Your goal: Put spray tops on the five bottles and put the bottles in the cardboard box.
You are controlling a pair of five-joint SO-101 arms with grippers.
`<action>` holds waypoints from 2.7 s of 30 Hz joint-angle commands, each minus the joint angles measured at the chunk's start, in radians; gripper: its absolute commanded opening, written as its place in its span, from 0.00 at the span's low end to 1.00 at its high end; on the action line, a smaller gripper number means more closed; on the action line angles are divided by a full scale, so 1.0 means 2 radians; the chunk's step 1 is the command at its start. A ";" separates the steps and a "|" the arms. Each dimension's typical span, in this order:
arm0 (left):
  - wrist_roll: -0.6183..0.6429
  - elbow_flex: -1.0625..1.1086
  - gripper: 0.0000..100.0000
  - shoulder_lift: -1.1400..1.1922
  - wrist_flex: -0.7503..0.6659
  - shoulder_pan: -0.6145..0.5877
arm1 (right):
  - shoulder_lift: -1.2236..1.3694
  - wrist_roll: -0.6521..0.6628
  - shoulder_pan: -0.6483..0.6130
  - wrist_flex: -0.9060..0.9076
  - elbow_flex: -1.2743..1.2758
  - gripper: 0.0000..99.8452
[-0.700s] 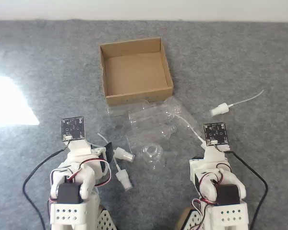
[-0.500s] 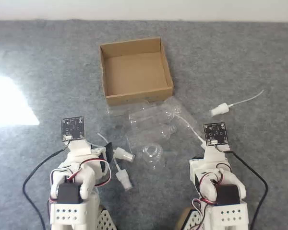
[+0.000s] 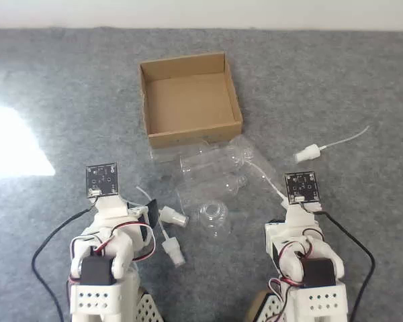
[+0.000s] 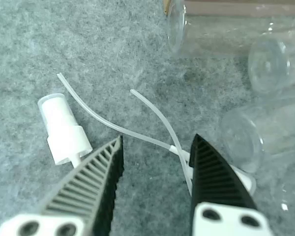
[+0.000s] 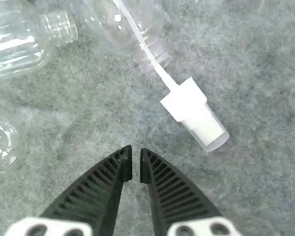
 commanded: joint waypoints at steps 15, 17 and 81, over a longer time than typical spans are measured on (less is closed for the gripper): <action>-0.001 -0.005 0.20 -0.009 0.002 -0.002 | -0.008 0.005 0.001 0.003 0.011 0.01; -0.001 -0.005 0.20 -0.009 0.002 -0.002 | -0.008 0.005 0.001 0.003 0.011 0.01; -0.001 -0.005 0.20 -0.009 0.002 -0.002 | -0.008 0.005 -0.054 0.000 0.004 0.02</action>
